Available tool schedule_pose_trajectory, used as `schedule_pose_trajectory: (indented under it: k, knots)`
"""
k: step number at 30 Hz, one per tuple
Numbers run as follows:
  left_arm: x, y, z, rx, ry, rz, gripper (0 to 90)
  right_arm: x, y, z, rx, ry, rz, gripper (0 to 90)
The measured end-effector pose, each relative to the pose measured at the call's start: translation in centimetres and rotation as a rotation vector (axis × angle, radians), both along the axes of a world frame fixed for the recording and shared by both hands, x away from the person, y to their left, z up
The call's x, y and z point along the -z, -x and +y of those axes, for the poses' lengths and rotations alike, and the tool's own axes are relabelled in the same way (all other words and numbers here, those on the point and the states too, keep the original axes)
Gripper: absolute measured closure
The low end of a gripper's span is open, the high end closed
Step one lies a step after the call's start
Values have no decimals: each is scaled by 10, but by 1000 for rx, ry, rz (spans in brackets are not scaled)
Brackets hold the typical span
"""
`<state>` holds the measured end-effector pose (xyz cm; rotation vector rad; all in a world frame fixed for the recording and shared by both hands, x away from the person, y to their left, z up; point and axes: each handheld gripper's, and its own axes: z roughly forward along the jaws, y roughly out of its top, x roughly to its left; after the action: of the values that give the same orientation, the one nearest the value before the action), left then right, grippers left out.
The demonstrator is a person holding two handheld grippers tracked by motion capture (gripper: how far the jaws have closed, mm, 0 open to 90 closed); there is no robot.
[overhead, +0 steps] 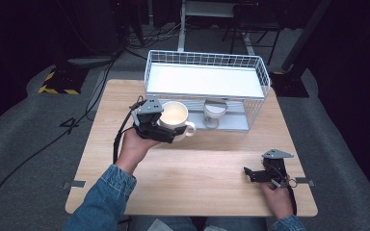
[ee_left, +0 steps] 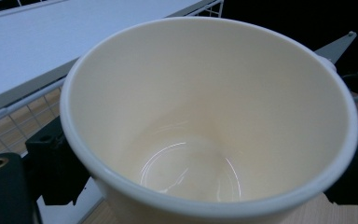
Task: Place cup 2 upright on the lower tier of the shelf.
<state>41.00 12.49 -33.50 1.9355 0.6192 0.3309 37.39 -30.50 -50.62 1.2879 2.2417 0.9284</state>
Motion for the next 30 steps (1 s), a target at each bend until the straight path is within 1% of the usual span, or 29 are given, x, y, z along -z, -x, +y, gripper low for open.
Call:
schedule_pose_trajectory:
  k: [3,5,6,7,9,10,12,14,15,17,18,19,21,22,24,26,27,30]
  knots:
    - [-6,-5,-1,2,4,0,89,0,0,0,0,0,0,3]
    - [-10,-8,-1,3,5,-9,89,0,0,0,0,0,0,3]
    - [-14,-12,-2,6,14,-4,89,0,0,0,0,0,0,3]
    - [-14,-12,-2,6,14,-4,89,0,0,0,0,0,0,3]
    - [-18,-15,-3,7,13,-9,89,0,0,0,0,0,0,3]
    - [-23,-17,-4,10,13,-11,89,0,0,0,0,0,0,3]
    - [-25,-19,-5,12,15,-12,89,0,0,0,0,0,0,3]
    - [-32,-23,-6,17,10,-20,90,0,0,0,0,0,0,3]
    - [-32,-23,-6,17,10,-20,89,0,0,0,0,0,0,3]
    - [-36,-26,-6,15,12,-23,89,0,0,0,0,0,0,3]
    - [-39,-29,-7,13,24,-21,89,0,0,0,0,0,0,3]
    - [-39,-29,-7,13,24,-21,89,0,0,0,0,0,0,3]
    - [-42,-32,-8,9,38,-18,89,0,0,0,0,0,1,3]
    - [-44,-36,-9,-8,46,-15,89,0,0,0,0,0,1,3]
    - [-46,-38,-10,-10,46,-19,89,0,0,0,0,0,1,3]
    - [-52,-43,-13,-23,49,-27,89,0,0,0,0,0,1,3]
    - [-52,-43,-13,-23,49,-27,89,0,0,0,0,0,1,3]
    - [-60,-47,-17,-26,53,-38,89,0,-1,0,-5,1,2,3]
